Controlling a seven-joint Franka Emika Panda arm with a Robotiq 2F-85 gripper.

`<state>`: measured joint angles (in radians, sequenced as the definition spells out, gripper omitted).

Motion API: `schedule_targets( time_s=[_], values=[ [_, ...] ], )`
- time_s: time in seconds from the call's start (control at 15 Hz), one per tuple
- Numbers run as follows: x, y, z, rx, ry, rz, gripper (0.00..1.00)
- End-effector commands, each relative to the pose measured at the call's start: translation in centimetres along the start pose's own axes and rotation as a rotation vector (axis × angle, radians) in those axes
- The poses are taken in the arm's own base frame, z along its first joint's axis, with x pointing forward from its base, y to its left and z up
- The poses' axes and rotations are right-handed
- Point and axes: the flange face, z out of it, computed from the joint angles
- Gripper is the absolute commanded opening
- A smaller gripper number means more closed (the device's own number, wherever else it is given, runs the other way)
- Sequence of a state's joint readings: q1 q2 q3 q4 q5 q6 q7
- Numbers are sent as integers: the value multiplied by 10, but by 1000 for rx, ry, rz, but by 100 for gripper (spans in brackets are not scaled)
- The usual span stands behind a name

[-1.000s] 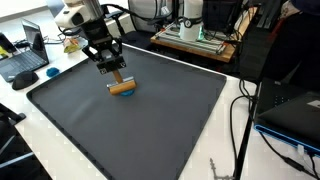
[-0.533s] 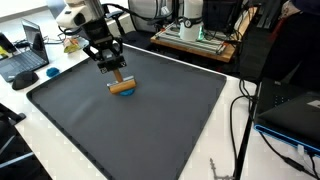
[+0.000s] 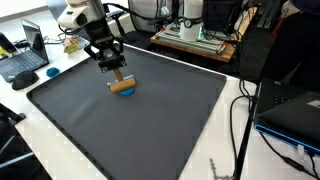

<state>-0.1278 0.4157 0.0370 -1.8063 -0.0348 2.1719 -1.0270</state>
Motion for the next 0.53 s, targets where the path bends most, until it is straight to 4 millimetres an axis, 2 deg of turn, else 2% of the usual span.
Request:
schedule_targets(
  time_s=[0.0, 0.47],
  values=[
    [-16, -12, 40, 48, -73, -17, 22],
    [-16, -14, 41, 42, -115, -30, 22]
  ],
)
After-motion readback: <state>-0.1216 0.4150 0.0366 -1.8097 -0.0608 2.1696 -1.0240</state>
